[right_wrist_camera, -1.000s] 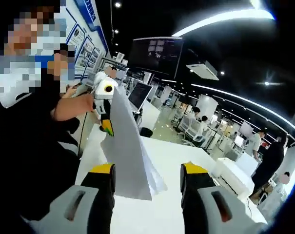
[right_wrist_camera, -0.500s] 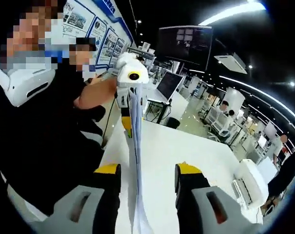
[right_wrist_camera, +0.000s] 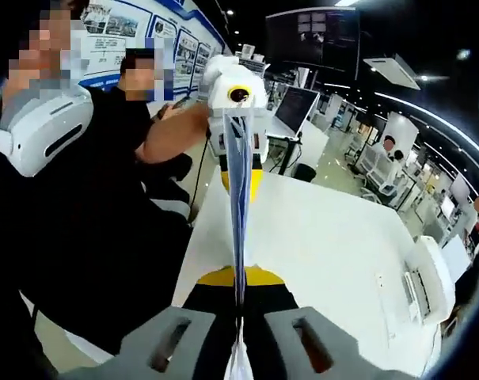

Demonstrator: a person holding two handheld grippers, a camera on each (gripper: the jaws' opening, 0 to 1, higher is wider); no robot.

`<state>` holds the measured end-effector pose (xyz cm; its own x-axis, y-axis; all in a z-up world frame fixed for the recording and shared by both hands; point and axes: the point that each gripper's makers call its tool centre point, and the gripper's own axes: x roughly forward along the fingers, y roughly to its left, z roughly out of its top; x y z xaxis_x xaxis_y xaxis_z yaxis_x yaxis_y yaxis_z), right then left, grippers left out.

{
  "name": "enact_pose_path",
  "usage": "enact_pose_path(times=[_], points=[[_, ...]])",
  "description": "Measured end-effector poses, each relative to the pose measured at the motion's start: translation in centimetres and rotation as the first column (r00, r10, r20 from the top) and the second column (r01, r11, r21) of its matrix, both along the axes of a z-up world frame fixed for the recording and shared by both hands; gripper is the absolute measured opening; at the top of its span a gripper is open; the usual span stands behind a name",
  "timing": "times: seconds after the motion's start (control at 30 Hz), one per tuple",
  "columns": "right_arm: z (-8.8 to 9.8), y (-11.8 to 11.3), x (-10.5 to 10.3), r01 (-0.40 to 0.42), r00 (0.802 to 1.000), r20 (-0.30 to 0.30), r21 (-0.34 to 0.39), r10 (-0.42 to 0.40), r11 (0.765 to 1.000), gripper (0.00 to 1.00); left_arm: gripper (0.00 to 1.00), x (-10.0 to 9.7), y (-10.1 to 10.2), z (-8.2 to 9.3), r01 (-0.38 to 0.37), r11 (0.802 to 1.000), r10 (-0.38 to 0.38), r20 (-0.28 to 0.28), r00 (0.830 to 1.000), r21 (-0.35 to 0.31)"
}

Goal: Organize the stack of printing papers by aligning and flattening the scattered papers on the table

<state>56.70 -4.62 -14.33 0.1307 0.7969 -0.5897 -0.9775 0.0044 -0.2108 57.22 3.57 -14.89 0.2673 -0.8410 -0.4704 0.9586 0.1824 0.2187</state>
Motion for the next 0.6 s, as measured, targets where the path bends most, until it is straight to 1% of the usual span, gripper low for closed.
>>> enact_pose_path(times=[0.07,0.1,0.13,0.17,0.2,0.27,0.3,0.37,0.4,0.43,0.47,0.6], points=[[0.4,-0.2,0.2,0.014,1.0,0.014,0.014,-0.014,1.0,0.0,0.09,0.2,0.1,0.3,0.0,1.0,0.001,0.018,1.0,-0.031],[0.6,-0.3,0.1,0.015,1.0,0.019,0.021,-0.015,1.0,0.0,0.13,0.4,0.2,0.3,-0.005,0.999,0.006,0.021,1.0,-0.034],[0.9,-0.3,0.2,0.017,0.999,0.032,0.033,-0.018,0.999,0.0,0.18,0.7,0.3,0.4,-0.014,0.999,0.017,0.045,0.999,-0.051],[1.2,-0.5,0.2,0.019,0.999,0.046,0.043,-0.021,0.999,0.0,0.23,1.1,0.3,0.6,-0.011,0.998,0.017,0.087,0.996,-0.067],[1.5,-0.6,0.1,0.017,0.998,0.052,0.05,-0.02,0.999,0.0,0.28,1.1,0.5,0.6,-0.011,0.997,0.019,0.106,0.994,-0.077],[2.0,-0.9,0.0,0.017,0.998,0.058,0.071,-0.021,0.997,0.0,0.31,1.5,1.0,0.7,-0.029,0.994,0.04,0.106,0.993,-0.106],[2.4,-1.0,0.2,0.031,0.997,0.063,0.094,-0.037,0.995,0.0,0.33,1.8,1.2,1.2,-0.035,0.986,0.056,0.122,0.991,-0.165],[2.7,-1.6,0.2,0.041,0.997,0.057,0.123,-0.048,0.992,0.0,0.39,2.1,1.9,1.6,-0.045,0.974,0.075,0.13,0.989,-0.224],[3.0,-1.7,0.3,0.05,0.997,0.051,0.143,-0.058,0.988,0.0,0.43,2.1,2.1,1.7,-0.041,0.969,0.074,0.13,0.989,-0.243],[3.2,-2.0,0.4,0.059,0.997,0.045,0.161,-0.067,0.985,0.0,0.45,2.1,2.5,1.8,-0.039,0.963,0.075,0.127,0.989,-0.268],[3.3,-2.2,0.5,0.063,0.997,0.042,0.175,-0.071,0.983,0.0,0.45,2.1,3.0,1.5,-0.043,0.962,0.078,0.12,0.99,-0.27],[3.8,-2.8,0.6,0.072,0.996,0.026,0.23,-0.08,0.97,0.0,0.5,1.9,4.4,1.4,-0.045,0.936,0.093,0.12,0.988,-0.35]])
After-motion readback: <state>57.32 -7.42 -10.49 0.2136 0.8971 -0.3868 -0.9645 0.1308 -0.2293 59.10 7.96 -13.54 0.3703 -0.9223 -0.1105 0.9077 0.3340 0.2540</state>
